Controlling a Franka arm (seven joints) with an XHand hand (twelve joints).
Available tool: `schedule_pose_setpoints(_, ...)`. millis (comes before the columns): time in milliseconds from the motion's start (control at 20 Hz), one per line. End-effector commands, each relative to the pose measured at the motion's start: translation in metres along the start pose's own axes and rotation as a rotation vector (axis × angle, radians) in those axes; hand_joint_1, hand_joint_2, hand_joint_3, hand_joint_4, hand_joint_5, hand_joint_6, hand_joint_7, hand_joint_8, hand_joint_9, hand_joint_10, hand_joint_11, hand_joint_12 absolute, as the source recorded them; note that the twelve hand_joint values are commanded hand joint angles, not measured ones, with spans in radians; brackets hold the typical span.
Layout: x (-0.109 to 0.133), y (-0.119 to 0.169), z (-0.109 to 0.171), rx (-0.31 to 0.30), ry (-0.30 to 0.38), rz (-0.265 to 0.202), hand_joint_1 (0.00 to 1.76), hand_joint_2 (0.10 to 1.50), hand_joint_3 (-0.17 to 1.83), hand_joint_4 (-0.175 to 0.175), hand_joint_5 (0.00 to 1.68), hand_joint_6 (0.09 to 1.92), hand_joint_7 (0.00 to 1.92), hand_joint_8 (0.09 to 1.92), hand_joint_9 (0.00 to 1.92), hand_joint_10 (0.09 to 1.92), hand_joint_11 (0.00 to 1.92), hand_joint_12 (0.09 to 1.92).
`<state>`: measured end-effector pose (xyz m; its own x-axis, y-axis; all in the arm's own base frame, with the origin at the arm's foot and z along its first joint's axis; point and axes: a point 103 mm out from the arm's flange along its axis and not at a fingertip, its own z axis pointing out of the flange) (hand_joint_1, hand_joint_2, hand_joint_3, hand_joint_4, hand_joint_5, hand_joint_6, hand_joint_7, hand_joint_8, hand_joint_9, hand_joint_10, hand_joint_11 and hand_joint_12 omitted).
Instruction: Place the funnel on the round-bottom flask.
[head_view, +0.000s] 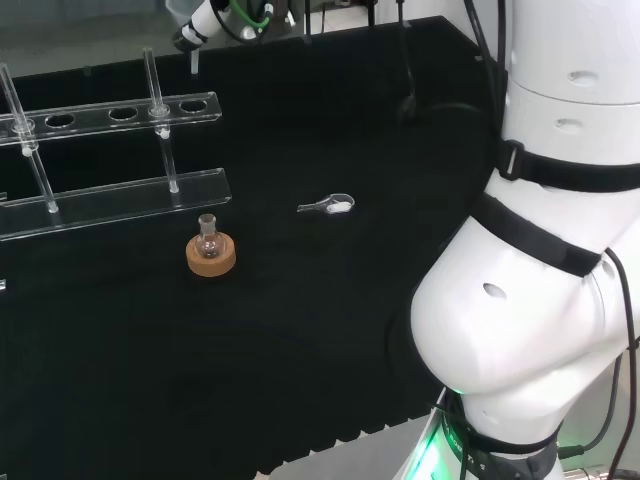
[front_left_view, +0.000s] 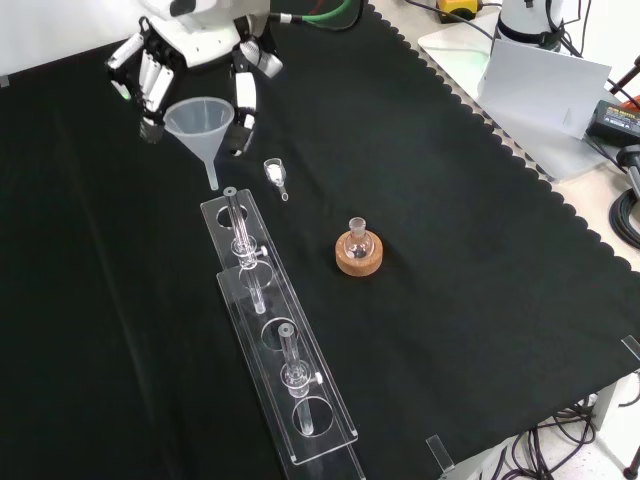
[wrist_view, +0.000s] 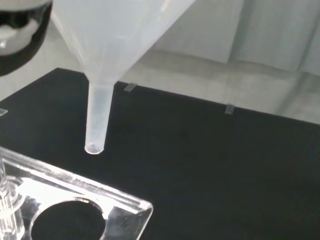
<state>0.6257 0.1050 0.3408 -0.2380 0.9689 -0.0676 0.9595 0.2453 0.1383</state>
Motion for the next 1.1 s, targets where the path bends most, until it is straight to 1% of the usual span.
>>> schedule_pose_setpoints(50,-0.007,-0.017,-0.015,0.002,-0.006,0.025,1.0,0.45,0.73,0.175,1.19,0.5,1.38,0.39,1.24,0.29,0.4,1.39)
schedule_pose_setpoints(250,-0.005,-0.037,-0.031,0.005,-0.014,0.019,1.01,0.45,0.73,0.175,1.19,0.5,1.39,0.39,1.24,0.29,0.4,1.39)
schedule_pose_setpoints(350,-0.004,-0.049,-0.04,0.015,-0.022,0.021,1.08,0.62,0.57,0.175,1.29,0.47,1.4,0.37,1.24,0.29,0.4,1.39)
schedule_pose_setpoints(400,-0.003,-0.056,-0.044,0.018,-0.024,0.023,1.1,0.68,0.51,0.175,1.31,0.46,1.4,0.36,1.24,0.29,0.4,1.39)
schedule_pose_setpoints(500,-0.001,-0.069,-0.051,0.022,-0.027,0.031,1.12,0.72,0.45,0.175,1.34,0.44,1.41,0.35,1.24,0.29,0.4,1.39)
schedule_pose_setpoints(650,0.006,-0.086,-0.055,0.025,-0.023,0.044,1.12,0.74,0.42,0.175,1.37,0.39,1.43,0.33,1.24,0.28,0.41,1.38)
schedule_pose_setpoints(800,0.018,-0.101,-0.05,0.051,-0.019,0.055,1.12,0.75,0.41,0.175,1.37,0.37,1.43,0.33,1.24,0.28,0.41,1.38)
schedule_pose_setpoints(950,0.035,-0.11,-0.042,0.071,-0.018,0.05,1.12,0.75,0.41,0.175,1.38,0.37,1.44,0.33,1.24,0.28,0.41,1.38)
schedule_pose_setpoints(1100,0.047,-0.122,-0.038,0.075,-0.006,0.049,1.13,0.75,0.41,0.175,1.38,0.37,1.44,0.32,1.24,0.28,0.41,1.38)
